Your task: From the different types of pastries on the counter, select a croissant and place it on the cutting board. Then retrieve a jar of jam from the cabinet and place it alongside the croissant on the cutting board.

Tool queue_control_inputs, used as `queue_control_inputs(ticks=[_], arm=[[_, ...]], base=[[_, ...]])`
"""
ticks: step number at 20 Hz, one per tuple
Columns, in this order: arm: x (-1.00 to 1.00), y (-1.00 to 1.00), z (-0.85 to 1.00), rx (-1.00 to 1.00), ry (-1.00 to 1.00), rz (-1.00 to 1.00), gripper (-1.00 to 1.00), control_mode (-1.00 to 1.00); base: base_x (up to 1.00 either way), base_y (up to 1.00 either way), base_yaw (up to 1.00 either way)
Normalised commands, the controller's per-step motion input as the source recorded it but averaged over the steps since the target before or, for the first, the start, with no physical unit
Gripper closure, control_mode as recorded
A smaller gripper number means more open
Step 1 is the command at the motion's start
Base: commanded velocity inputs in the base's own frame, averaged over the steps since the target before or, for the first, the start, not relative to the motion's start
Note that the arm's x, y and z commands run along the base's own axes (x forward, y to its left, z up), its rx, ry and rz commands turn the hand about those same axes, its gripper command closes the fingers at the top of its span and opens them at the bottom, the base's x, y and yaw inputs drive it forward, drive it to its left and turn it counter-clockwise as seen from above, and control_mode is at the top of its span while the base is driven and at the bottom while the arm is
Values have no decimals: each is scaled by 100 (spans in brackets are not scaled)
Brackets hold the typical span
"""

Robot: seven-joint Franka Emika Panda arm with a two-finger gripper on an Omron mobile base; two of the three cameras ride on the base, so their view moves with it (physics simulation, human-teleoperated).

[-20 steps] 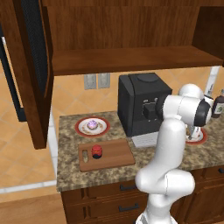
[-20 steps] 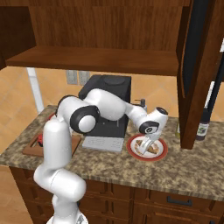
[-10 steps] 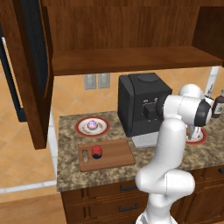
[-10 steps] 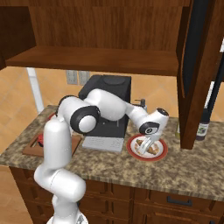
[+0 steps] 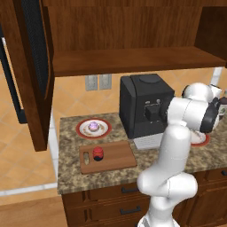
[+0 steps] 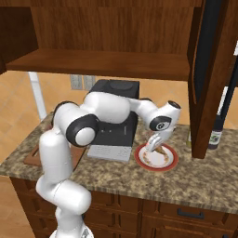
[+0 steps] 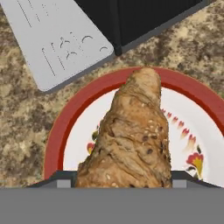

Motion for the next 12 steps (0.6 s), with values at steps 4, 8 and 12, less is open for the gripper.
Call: queue_control_inputs(ticks=[4, 8, 12], arm=[[-90, 86, -5, -11, 1, -25, 100, -100], [-100, 100, -86, -19, 3, -25, 100, -100], [-94, 97, -57, -18, -5, -24, 100, -100]], base=[[0, 0, 0], [0, 0, 0], [0, 0, 0]])
